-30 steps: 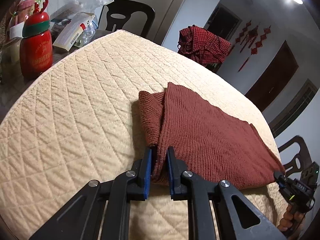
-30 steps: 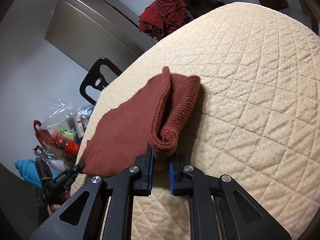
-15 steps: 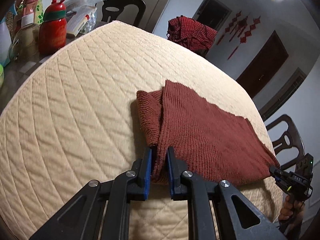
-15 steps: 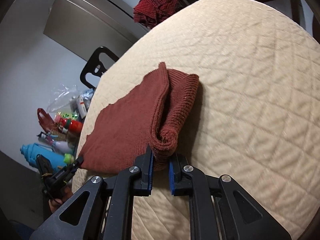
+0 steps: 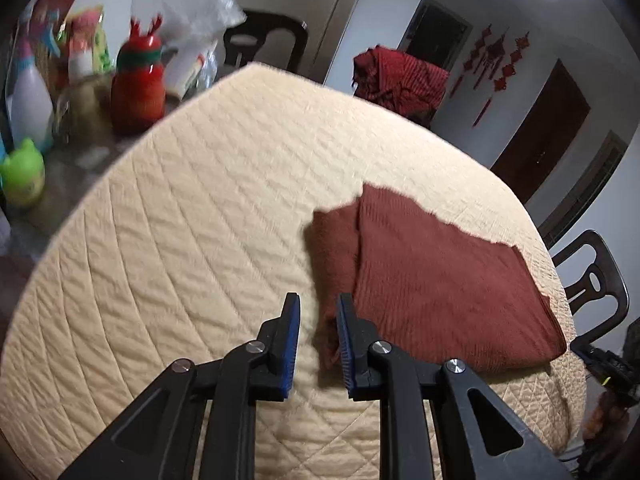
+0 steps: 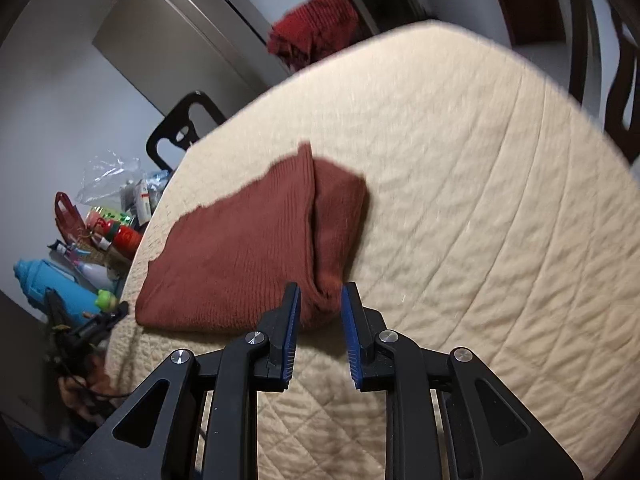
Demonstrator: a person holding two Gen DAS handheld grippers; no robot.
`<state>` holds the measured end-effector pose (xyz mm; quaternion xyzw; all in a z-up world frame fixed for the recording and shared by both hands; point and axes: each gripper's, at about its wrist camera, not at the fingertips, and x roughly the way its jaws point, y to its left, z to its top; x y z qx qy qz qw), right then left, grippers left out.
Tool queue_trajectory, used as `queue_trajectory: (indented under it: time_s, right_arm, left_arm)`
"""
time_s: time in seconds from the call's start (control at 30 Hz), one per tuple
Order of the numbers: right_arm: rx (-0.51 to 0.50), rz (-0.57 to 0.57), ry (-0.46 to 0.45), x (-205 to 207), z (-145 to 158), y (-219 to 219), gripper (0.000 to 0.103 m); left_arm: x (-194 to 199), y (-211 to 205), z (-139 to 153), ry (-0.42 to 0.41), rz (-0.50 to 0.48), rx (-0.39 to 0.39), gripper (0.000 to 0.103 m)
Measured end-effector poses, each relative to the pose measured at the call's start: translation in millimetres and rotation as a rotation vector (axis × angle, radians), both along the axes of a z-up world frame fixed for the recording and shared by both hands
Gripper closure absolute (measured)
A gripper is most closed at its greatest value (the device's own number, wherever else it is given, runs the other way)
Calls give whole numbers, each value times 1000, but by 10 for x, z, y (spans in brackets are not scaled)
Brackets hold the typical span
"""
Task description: Fold small clothes
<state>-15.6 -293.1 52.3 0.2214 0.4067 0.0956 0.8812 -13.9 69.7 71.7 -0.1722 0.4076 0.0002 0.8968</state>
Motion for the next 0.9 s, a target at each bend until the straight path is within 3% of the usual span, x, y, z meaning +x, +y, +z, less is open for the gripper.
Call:
queue_trajectory:
  time_s: [0.23,0.33,0.4,0.47,0.57,0.9]
  right_arm:
    - [-31,141,-61,285,-51,518,81]
    - [-69,110,13,407,-270,514,81]
    - [-55,84,27,409,-355,401,90]
    - [-34,69,28,379,-312,322,90]
    - [-85,67,-9,368,-186,365,89]
    - [-63,307,-50,780,-144,1252,89]
  left_arm:
    - [351,-546,58,-62,-150,12,82]
    - [480,-713,-69,-38,-193,48,82]
    - [536,-715,-206,13,-183,77,82]
    - [531,-691,-246,26,-180,77,82]
    - [489,-700,-164,1,-183,105,82]
    - [705,-724,-271,0,-153,112,82]
